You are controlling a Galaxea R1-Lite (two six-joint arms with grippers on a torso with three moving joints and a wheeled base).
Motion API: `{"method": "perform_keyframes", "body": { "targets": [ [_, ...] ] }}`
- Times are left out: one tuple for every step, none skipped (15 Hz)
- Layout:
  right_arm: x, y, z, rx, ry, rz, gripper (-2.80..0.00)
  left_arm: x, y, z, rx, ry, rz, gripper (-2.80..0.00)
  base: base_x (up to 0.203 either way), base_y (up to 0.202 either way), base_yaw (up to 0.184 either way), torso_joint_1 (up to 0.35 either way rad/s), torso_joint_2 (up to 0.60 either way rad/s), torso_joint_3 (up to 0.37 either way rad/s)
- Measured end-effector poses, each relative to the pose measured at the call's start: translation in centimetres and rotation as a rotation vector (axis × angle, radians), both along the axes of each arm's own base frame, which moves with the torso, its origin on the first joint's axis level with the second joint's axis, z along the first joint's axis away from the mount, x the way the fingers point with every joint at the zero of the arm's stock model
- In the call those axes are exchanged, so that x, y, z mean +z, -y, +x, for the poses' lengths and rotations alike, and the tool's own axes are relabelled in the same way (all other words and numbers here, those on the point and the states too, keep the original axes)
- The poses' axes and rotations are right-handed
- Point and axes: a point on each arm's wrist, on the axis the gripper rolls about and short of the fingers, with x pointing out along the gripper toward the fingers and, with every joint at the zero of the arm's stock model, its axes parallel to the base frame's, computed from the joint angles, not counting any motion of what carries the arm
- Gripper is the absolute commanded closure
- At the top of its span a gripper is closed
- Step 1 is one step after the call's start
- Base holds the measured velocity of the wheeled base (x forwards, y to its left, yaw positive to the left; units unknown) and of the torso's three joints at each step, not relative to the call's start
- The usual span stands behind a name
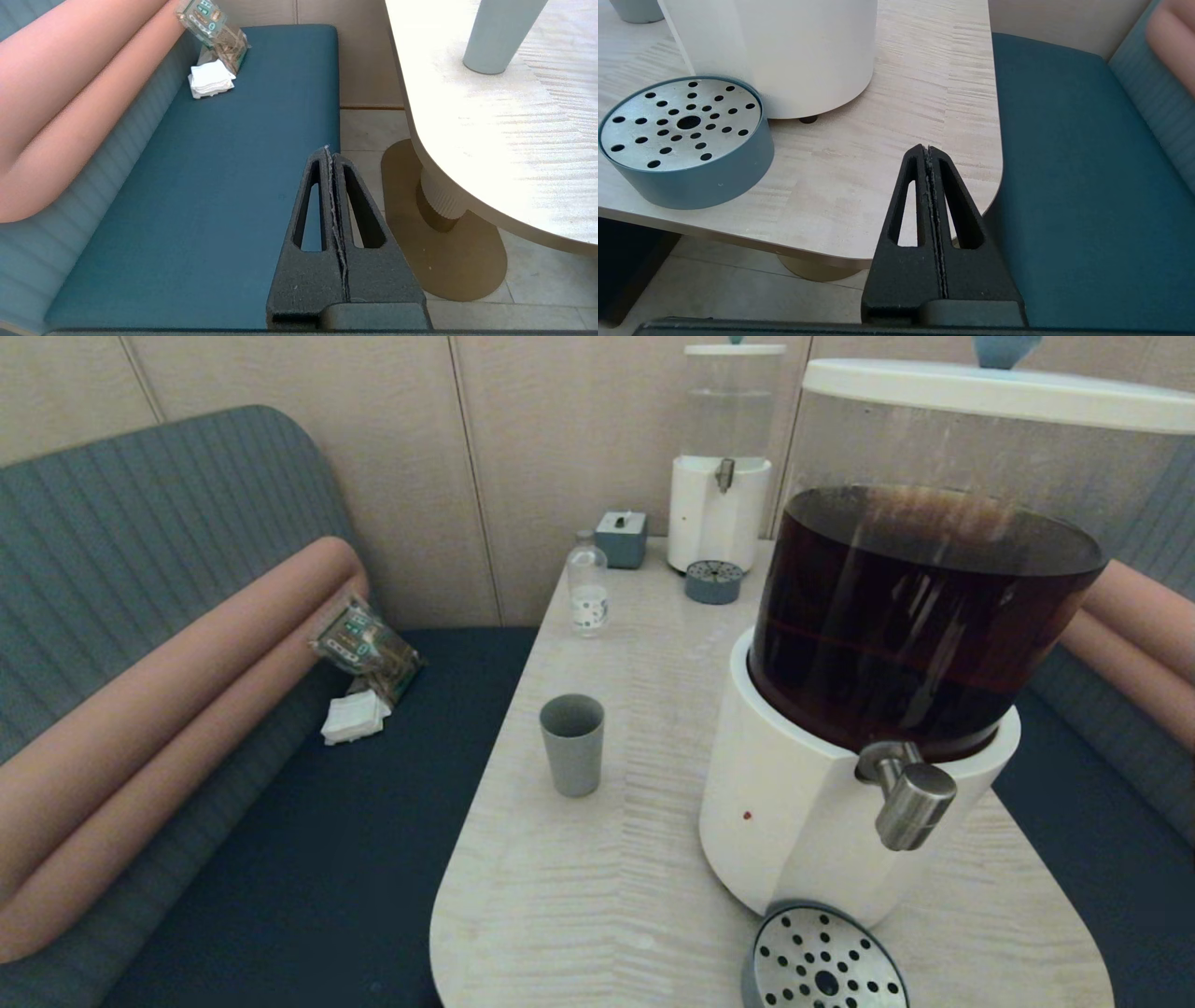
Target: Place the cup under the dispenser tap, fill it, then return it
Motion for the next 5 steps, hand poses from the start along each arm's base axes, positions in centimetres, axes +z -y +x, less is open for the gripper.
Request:
{"method": "perform_keyframes", "body": {
  "targets": [
    [0.0,0.0,0.0,0.0,0.0,0.008,0.0,0.0,0.0,0.0,0.0,0.0,0.0,0.0,0.0,0.0,0.0,0.0,0.0,0.0],
    [0.01,0.0,0.0,-0.001,0.001,0.012,0.0,0.0,0.0,0.0,0.001,0.0,0.0,0.0,0.0,0.0,0.0,0.0,0.0,0.0],
    [0.02,0.0,0.0,-0.001,0.001,0.021,0.0,0.0,0.0,0.0,0.001,0.0,0.0,0.0,0.0,0.0,0.0,0.0,0.0,0.0],
    [0.02,0.0,0.0,-0.001,0.001,0.025,0.0,0.0,0.0,0.0,0.001,0.0,0.0,0.0,0.0,0.0,0.0,0.0,0.0,0.0],
    [0.02,0.0,0.0,-0.002,0.002,0.025,0.0,0.01,0.0,0.0,0.001,0.001,0.0,0.0,0.0,0.0,0.0,0.0,0.0,0.0]
  ]
}}
